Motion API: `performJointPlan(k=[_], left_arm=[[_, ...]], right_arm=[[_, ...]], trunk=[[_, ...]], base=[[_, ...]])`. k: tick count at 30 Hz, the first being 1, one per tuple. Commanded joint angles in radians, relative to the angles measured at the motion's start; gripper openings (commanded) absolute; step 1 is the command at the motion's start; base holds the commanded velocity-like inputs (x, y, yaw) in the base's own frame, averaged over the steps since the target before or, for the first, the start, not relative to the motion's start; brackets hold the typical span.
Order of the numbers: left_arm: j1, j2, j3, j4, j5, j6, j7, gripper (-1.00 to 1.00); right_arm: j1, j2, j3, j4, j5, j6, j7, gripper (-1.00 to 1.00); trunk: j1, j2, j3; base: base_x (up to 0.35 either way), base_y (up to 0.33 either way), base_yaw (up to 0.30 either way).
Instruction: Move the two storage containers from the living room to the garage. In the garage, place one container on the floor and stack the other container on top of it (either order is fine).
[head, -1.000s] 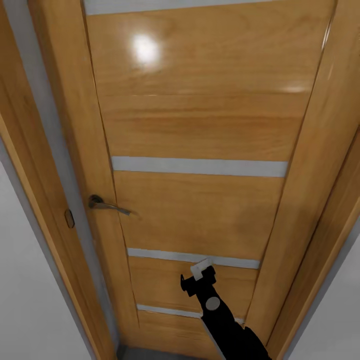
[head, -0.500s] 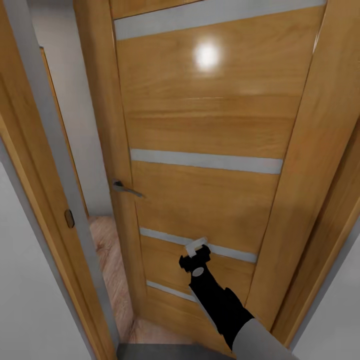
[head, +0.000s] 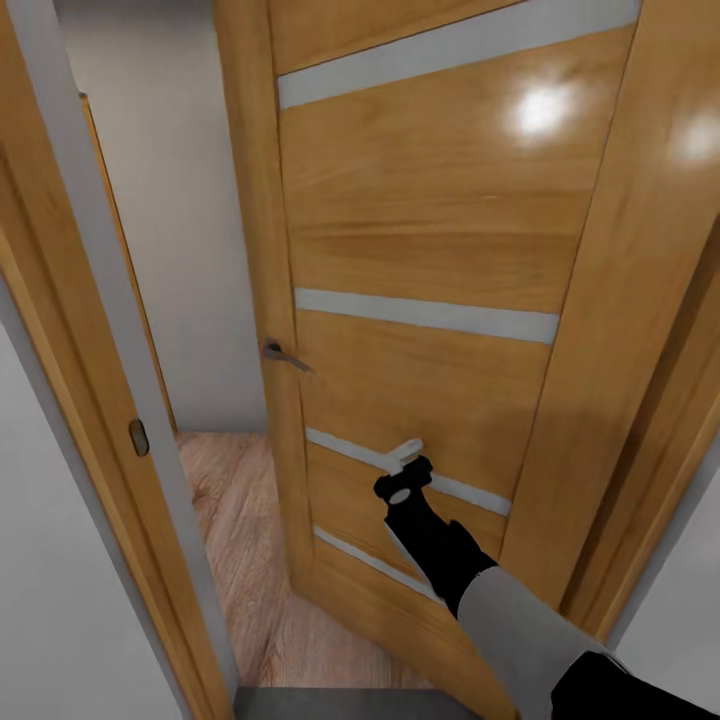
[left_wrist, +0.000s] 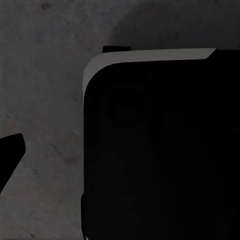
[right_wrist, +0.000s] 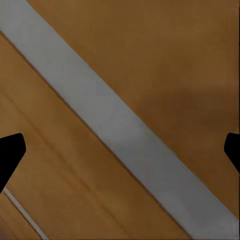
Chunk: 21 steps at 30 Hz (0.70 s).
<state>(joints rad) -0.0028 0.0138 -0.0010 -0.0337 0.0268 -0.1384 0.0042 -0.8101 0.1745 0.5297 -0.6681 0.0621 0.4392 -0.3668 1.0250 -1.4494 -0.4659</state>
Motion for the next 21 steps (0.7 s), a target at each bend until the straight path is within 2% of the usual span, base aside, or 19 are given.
performJointPlan(k=[1, 12, 14, 21], left_arm=[[0.000, 0.000, -0.001, 0.000, 0.003, -0.003, 0.000, 1.00], [0.000, 0.000, -0.001, 0.001, 0.002, -0.003, 0.000, 1.00], [0.000, 0.000, -0.001, 0.001, 0.003, -0.003, 0.000, 1.00], [0.000, 0.000, -0.001, 0.001, 0.002, -0.003, 0.000, 1.00]], right_arm=[[-0.007, 0.000, 0.003, 0.006, 0.003, 0.009, -0.003, 1.00], [-0.115, 0.000, 0.004, 0.065, -0.002, 0.016, -0.022, 1.00], [-0.152, 0.000, 0.004, 0.093, -0.002, 0.024, -0.028, 1.00], [-0.207, 0.000, 0.004, 0.122, -0.003, 0.033, -0.031, 1.00]], trunk=[[0.000, -0.001, -0.001], [0.000, -0.001, -0.001], [0.000, -0.001, -0.001], [0.000, -0.001, -0.001]], base=[[0.000, 0.000, 0.000], [0.000, 0.000, 0.000], [0.000, 0.000, 0.000], [0.000, 0.000, 0.000]])
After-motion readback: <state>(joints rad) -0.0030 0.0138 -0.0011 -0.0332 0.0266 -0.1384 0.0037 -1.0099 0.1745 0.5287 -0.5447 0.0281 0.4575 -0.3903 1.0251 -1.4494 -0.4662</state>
